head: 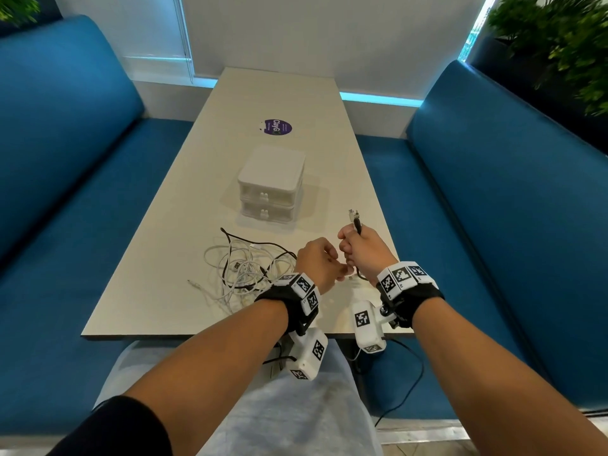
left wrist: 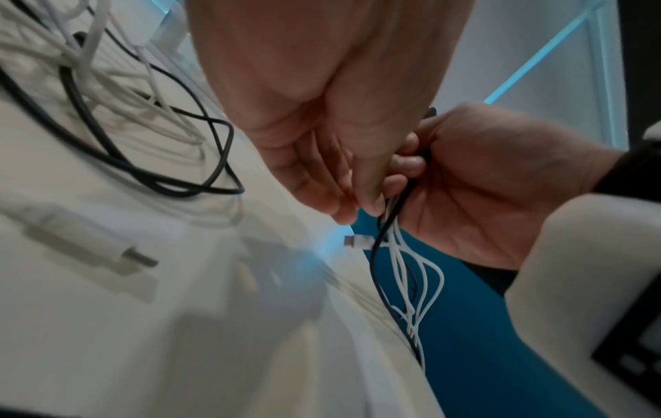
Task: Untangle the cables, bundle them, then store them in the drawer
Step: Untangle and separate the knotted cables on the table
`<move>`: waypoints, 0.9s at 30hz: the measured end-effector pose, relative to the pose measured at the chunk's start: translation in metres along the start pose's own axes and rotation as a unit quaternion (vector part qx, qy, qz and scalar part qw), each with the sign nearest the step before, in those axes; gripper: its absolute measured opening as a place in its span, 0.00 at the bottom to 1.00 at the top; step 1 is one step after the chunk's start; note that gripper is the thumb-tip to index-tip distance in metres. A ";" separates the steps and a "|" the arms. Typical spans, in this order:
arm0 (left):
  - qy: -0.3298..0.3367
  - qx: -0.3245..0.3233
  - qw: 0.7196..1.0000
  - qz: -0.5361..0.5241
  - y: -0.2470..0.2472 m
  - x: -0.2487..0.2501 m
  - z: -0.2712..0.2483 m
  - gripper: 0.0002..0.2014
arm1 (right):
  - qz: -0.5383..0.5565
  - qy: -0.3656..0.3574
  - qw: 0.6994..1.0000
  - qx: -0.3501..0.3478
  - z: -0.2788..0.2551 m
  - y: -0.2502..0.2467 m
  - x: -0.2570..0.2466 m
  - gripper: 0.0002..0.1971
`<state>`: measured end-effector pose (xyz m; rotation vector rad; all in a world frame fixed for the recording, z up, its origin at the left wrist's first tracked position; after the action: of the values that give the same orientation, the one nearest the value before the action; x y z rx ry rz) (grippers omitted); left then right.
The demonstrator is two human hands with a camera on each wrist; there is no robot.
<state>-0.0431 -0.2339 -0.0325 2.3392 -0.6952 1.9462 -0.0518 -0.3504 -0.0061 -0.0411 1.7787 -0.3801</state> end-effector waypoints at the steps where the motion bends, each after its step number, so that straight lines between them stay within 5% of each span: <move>1: -0.009 -0.013 0.999 -0.030 0.003 -0.001 0.000 0.12 | 0.008 0.002 1.000 0.002 0.000 -0.001 0.000 0.14; 7: -0.053 -0.114 0.990 -0.071 0.014 -0.006 0.000 0.16 | 0.019 -0.006 1.000 0.020 0.001 -0.003 -0.001 0.13; 12: -0.102 -0.109 0.987 0.052 0.013 -0.021 0.004 0.17 | 0.030 -0.021 0.999 0.028 0.003 -0.003 -0.003 0.13; 18: -0.158 -0.170 0.971 -0.057 0.027 -0.020 -0.006 0.13 | 0.031 -0.021 0.999 0.030 0.003 -0.003 -0.001 0.13; 21: -0.174 -0.160 0.966 -0.109 0.030 -0.018 -0.009 0.20 | 0.028 -0.022 0.999 0.030 0.002 -0.004 0.000 0.13; 27: -0.174 -0.176 0.964 -0.095 0.031 -0.019 -0.010 0.19 | 0.029 -0.026 0.999 0.023 0.001 -0.004 -0.003 0.13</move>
<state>-0.0659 -0.2529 -0.0559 2.4270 -0.7286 1.2293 -0.0506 -0.3539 -0.0022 0.0344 1.7158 -0.3751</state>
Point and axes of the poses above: each hand's wrist, its own z-axis towards the middle knuckle, its own y-axis out of the palm, x = y × z, the point moved 6 cm from there along z, towards the middle knuckle, and after that the axes turned 2 degrees about -y, right-handed, at the moved point
